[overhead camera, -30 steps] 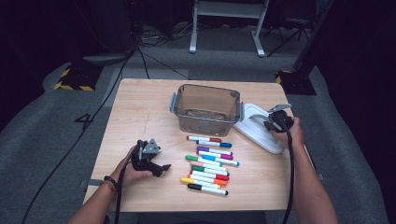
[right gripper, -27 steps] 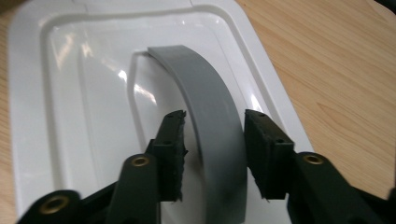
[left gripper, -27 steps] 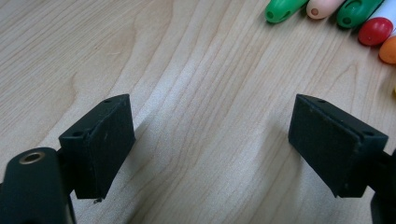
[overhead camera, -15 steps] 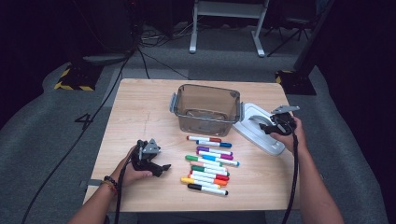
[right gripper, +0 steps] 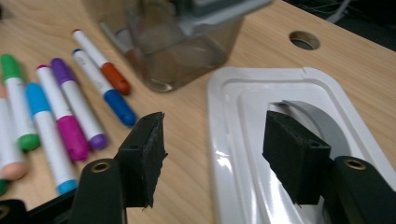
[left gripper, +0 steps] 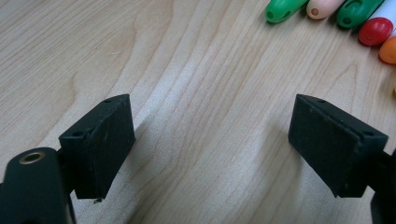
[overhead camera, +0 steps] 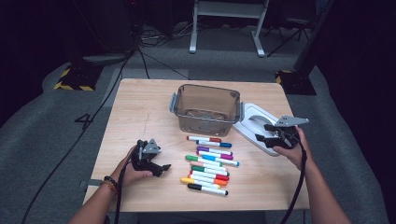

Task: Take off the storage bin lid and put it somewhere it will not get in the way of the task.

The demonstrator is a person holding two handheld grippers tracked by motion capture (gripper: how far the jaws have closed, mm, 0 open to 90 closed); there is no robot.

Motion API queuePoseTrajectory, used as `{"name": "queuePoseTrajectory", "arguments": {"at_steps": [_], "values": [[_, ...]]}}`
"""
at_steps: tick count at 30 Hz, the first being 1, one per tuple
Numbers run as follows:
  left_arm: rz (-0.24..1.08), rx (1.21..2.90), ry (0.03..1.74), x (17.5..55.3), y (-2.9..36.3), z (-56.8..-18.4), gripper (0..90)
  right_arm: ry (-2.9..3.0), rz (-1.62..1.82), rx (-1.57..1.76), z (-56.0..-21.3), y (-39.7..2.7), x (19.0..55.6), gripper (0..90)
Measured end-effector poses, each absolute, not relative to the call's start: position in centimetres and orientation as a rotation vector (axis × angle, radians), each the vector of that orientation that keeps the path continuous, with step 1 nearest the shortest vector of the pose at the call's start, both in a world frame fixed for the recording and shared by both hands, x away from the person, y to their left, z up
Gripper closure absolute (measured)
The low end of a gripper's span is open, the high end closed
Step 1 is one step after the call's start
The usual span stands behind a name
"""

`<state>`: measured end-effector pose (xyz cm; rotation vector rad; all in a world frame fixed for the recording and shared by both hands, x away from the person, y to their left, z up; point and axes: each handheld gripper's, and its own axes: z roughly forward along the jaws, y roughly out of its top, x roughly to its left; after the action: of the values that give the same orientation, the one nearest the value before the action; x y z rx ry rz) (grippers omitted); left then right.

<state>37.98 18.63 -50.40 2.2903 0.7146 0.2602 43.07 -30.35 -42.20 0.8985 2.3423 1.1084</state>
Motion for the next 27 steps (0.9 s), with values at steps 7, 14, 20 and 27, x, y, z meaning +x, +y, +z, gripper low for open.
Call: {"name": "queuePoseTrajectory", "arguments": {"at_steps": [7,14,20,27], "values": [[0.260,2.290,0.715,38.0,18.6,-50.4,14.8,2.426,1.217,0.772,-41.9,-27.7,40.0,41.1],[0.260,2.290,0.715,38.0,18.6,-50.4,14.8,2.530,1.261,0.625,-42.5,-23.6,37.1,44.2],[0.264,2.287,0.719,37.9,18.6,-50.4,14.9,2.621,1.272,0.477,-43.3,-20.0,34.6,46.5],[0.263,2.287,0.719,37.9,18.6,-50.4,14.8,2.691,1.292,0.345,-43.8,-16.6,32.7,46.3]]}}
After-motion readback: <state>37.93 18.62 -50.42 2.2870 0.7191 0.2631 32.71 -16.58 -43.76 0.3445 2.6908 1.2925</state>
